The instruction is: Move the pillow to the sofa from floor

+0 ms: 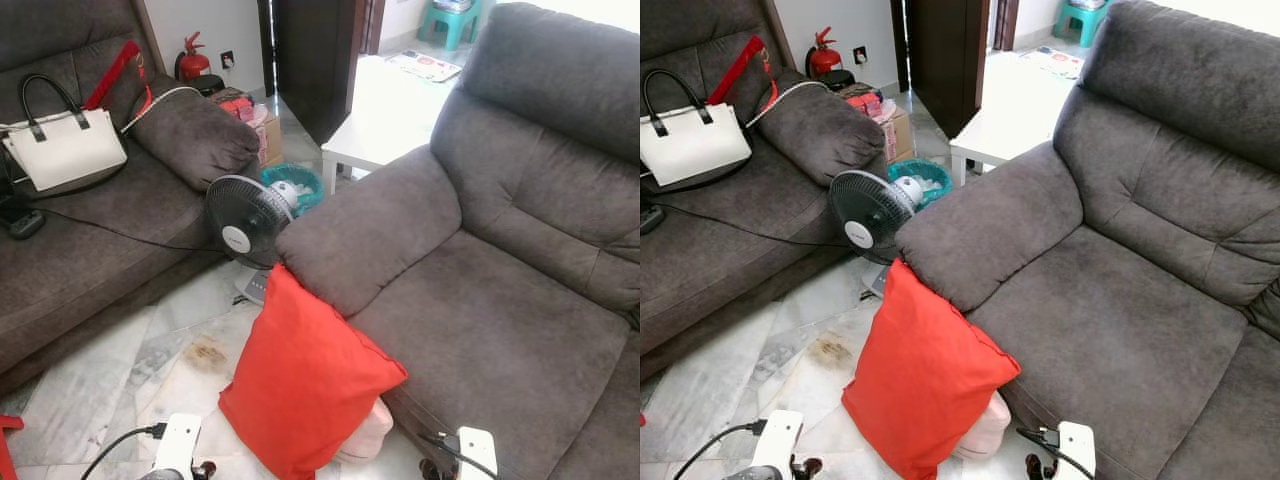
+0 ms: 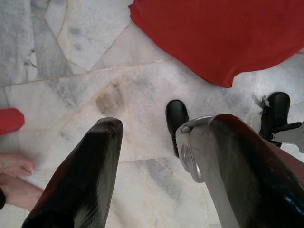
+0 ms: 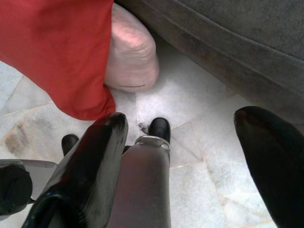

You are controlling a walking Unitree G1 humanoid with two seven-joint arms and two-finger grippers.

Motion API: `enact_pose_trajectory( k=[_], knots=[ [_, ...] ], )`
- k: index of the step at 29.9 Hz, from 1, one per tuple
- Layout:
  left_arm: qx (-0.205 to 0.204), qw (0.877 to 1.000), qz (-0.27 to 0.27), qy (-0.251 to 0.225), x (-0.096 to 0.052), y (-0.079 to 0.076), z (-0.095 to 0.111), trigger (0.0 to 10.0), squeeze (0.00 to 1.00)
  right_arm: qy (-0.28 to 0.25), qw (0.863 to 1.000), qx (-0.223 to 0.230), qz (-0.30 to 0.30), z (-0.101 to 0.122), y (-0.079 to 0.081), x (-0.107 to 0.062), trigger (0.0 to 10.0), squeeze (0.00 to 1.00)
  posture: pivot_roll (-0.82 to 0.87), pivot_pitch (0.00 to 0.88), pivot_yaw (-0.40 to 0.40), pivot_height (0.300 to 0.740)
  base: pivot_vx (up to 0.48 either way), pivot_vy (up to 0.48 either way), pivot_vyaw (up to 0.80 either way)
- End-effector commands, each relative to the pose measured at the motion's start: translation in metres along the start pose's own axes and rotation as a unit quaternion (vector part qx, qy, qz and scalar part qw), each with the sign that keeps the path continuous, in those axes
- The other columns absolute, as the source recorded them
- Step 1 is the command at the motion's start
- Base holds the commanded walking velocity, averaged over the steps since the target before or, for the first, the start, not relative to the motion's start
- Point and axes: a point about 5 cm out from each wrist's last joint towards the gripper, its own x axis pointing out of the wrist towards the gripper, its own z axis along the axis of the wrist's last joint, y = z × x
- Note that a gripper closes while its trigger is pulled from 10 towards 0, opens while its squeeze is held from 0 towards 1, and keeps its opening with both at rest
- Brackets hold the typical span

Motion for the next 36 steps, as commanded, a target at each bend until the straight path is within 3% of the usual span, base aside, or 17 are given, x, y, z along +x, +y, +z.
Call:
enact_pose_trajectory(
  k=[1, 6, 28, 36],
  knots=[
    [0.006, 1.000, -0.002, 0.007, -0.0002, 0.0000, -0.0026, 10.0, 0.00, 0.003, 1.000, -0.002, -0.002, -0.0016, -0.0017, -0.0005, 10.0, 0.00, 0.06, 0.046, -0.036, 0.740, 0.000, 0.000, 0.51],
    [0.006, 1.000, -0.002, 0.006, -0.0002, 0.0002, -0.0024, 10.0, 0.00, 0.004, 1.000, 0.001, -0.003, -0.0019, -0.0016, -0.0005, 10.0, 0.00, 0.06, 0.046, -0.036, 0.740, 0.000, 0.000, 0.68],
    [0.014, 1.000, -0.006, 0.004, -0.0002, -0.0005, -0.0018, 10.0, 0.00, 0.005, 1.000, -0.001, -0.001, -0.0019, -0.0020, -0.0006, 10.0, 0.00, 0.06, 0.047, -0.038, 0.740, 0.000, -0.249, 0.00],
    [0.013, 1.000, -0.003, 0.005, -0.0002, -0.0001, -0.0020, 10.0, 0.00, 0.003, 1.000, -0.006, 0.000, -0.0014, -0.0019, -0.0005, 10.0, 0.00, 0.06, 0.049, -0.038, 0.740, 0.000, 0.000, 0.00]
  ],
)
